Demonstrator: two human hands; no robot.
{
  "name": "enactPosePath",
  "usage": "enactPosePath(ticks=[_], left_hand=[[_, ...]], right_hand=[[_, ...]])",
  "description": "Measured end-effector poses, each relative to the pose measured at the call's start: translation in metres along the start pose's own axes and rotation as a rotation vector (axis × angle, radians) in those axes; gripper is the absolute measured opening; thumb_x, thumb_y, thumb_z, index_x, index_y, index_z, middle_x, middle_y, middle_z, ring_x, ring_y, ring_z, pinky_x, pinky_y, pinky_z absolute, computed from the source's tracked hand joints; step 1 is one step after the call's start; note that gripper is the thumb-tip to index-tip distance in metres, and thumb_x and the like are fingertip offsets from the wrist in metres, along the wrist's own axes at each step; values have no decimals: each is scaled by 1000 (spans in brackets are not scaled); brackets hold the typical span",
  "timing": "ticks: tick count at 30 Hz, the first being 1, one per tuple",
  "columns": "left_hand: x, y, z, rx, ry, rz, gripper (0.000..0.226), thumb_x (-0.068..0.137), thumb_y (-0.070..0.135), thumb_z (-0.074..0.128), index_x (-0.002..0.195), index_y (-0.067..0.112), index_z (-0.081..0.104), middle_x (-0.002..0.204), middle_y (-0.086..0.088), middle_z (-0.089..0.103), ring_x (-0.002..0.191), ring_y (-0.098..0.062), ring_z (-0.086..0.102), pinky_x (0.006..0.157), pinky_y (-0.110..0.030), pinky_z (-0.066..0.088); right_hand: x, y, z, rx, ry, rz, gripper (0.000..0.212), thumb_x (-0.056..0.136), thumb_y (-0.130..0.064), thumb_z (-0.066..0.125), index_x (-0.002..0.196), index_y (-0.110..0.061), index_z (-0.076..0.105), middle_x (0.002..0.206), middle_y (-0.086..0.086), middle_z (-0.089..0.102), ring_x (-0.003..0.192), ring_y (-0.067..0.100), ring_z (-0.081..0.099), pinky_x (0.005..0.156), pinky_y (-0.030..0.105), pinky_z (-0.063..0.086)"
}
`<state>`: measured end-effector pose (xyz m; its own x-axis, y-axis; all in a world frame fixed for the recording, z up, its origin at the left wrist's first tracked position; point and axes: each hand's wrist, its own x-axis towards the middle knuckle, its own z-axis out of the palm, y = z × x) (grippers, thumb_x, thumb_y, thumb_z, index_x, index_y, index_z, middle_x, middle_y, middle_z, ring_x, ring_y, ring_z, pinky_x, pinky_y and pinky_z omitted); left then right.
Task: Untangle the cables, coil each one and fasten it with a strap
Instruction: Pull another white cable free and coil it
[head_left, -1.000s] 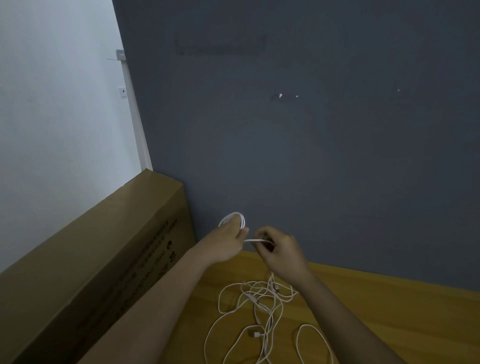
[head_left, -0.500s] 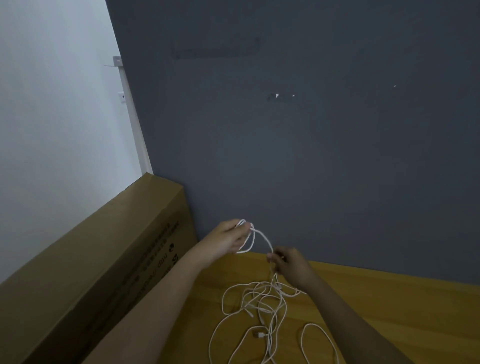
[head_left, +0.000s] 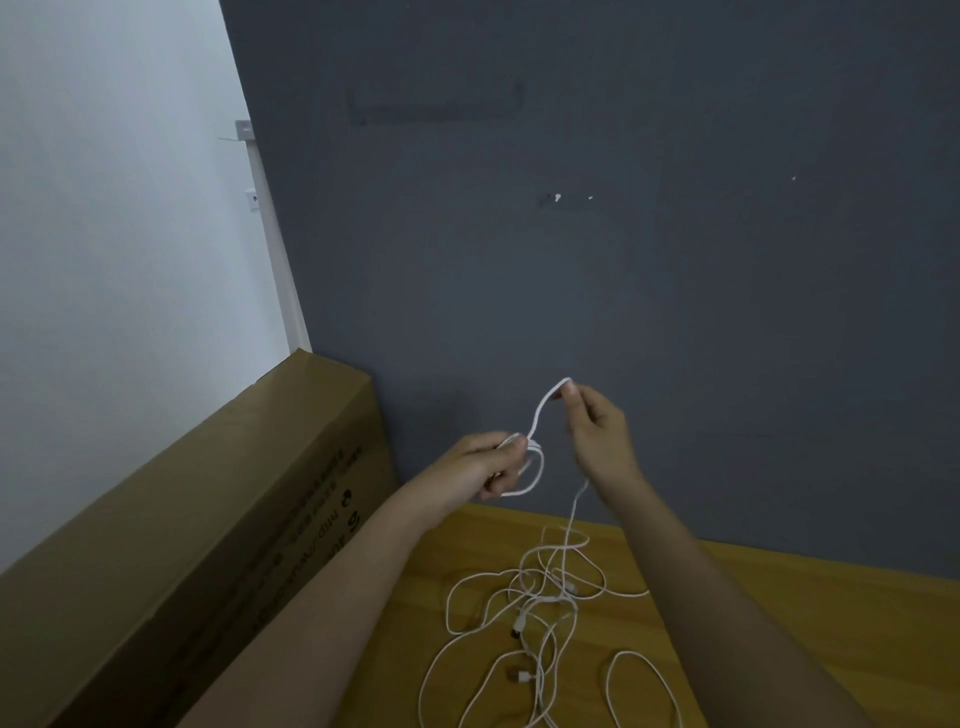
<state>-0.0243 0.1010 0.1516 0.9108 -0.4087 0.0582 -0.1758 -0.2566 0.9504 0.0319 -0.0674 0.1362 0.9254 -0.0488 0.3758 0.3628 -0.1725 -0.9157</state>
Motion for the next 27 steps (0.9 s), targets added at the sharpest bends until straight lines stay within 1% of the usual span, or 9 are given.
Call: enactPosePath(ticks=[3,5,9,11,15,19,21,23,27], left_hand=[[-2,9,3,-263,-25,9,36,96,35,42,66,16,37,52,5,34,47,-11,28,53,-23,28],[-1,14,2,-412,32,30,34,96,31,40,67,14,36,52,5,33,45,-9,28,52,-21,29],[3,13,3,-550,222,45,34,104,20,31,72,12,40,56,3,39,47,-9,32,51,-18,33],[7,9,1,-573,340,45,35,105,20,29,75,9,45,60,1,50,47,-9,38,53,-19,36],[18,-1,-3,-353,465,0,21,105,18,31,91,16,47,90,-1,62,56,-7,60,66,-22,47],[23,-16,4,63,376,-27,17,104,32,31,105,20,44,96,6,61,77,-8,66,92,-33,48],[20,-20,6,273,319,-60,28,97,54,30,94,31,46,88,8,61,80,-6,63,83,-35,48],[16,-23,6,450,268,-91,50,85,71,23,85,27,46,79,8,54,70,-3,57,66,-28,41],[14,-20,10,518,130,-91,57,91,67,24,83,15,45,76,2,42,64,-11,43,60,-28,34]], right_hand=[[-8,21,2,-288,-194,19,32,99,-31,48,72,-25,63,59,-4,56,58,13,51,60,31,42],[-19,35,4,-412,-359,16,35,99,-26,48,66,-29,56,55,-14,47,55,0,44,59,27,38],[-50,54,12,-376,-575,126,32,101,-42,37,110,-26,63,60,-13,53,54,-4,49,58,20,41],[-67,64,12,-317,-622,185,33,102,-41,35,111,-23,61,67,-5,59,63,8,55,65,27,46],[-87,73,9,-313,-622,143,25,103,-35,35,101,-26,59,63,-10,52,60,6,49,62,27,41],[-83,57,7,-550,-605,-191,31,102,-41,34,108,-23,59,79,-8,62,71,4,55,64,29,41],[-78,46,4,-583,-515,-332,32,100,-41,35,105,-21,60,79,-3,61,70,10,52,60,29,36],[-69,36,-1,-543,-393,-375,27,98,-39,43,99,-20,63,71,-8,56,61,6,46,55,28,34],[-44,22,-14,-373,-272,-263,7,90,-26,65,87,-26,59,67,-10,57,59,8,52,56,29,42]])
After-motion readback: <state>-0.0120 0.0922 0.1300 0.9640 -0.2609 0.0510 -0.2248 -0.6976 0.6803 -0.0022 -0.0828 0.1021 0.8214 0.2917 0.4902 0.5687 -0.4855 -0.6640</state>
